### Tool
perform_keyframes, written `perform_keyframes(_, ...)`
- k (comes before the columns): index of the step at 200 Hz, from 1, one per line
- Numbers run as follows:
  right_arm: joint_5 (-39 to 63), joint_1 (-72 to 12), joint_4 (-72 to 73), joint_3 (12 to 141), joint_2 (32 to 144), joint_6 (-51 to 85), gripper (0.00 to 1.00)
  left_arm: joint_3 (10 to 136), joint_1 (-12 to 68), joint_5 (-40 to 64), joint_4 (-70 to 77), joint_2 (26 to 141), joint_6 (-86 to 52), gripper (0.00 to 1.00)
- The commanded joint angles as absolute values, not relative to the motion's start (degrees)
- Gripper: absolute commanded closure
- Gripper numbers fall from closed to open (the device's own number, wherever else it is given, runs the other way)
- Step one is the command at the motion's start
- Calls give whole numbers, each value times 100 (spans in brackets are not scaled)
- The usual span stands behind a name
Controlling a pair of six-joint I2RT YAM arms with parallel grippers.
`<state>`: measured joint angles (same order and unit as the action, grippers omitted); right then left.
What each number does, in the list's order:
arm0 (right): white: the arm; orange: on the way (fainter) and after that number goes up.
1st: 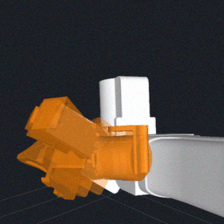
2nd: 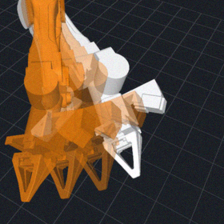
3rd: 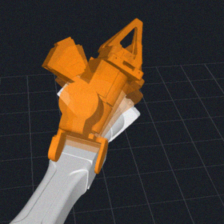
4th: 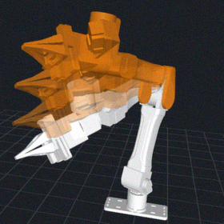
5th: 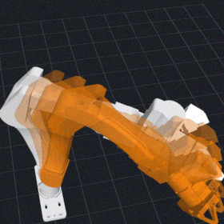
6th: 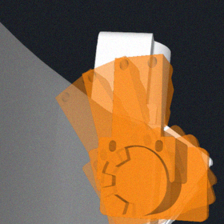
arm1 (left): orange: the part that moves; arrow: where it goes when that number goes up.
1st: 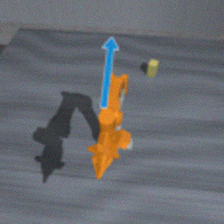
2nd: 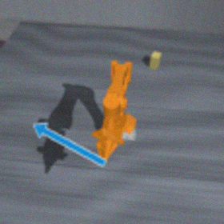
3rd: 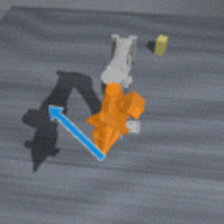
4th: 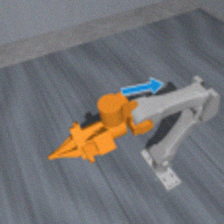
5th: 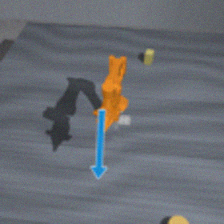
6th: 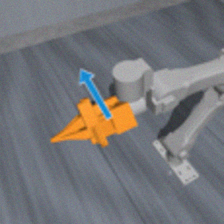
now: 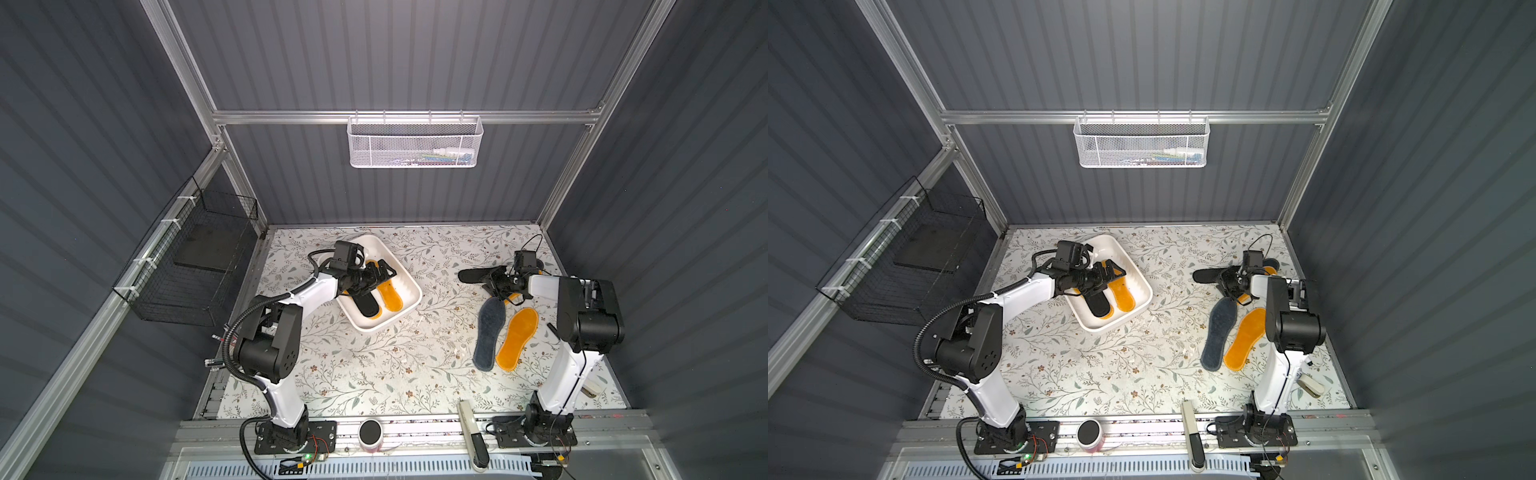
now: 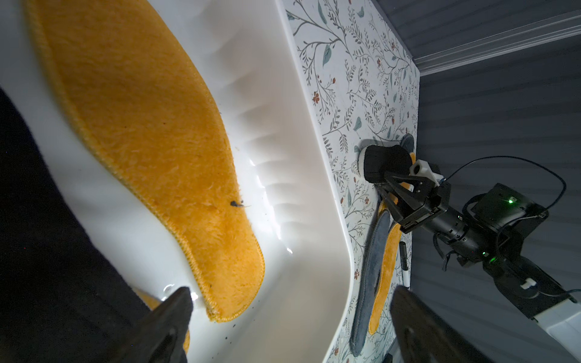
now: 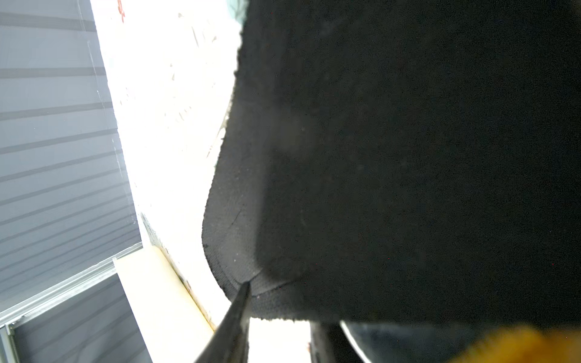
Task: Put the insoles into the storage box
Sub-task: Pick up the insole from the center of the board.
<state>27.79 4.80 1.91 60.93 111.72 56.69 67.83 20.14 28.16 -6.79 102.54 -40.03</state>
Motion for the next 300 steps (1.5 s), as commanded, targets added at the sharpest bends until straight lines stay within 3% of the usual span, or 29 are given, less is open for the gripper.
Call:
perform_keyframes(1, 2724, 510, 201, 6133, 11260, 5704, 73, 6926, 1978, 2914, -787, 10330, -3904, 1)
perform_keyframes(83, 2805, 510, 346, 6082, 11285, 5651, 88, 6930, 1978, 2914, -807, 10328, -3878, 0)
perform_keyframes(115, 2819, 518, 420, 6038, 11263, 5621, 100, 6926, 1973, 2914, -813, 10333, -3850, 1)
perform_keyframes(198, 3558, 526, 1301, 5828, 11011, 4968, 100, 6931, 1968, 2865, -851, 10284, -3810, 0)
perform_keyframes(259, 4402, 518, 677, 5959, 10580, 3606, 100, 7003, 1966, 2627, -1016, 10169, -3686, 0)
perform_keyframes(300, 5134, 411, 182, 5698, 9670, 2453, 100, 7076, 1960, 2738, -902, 10108, -3630, 0)
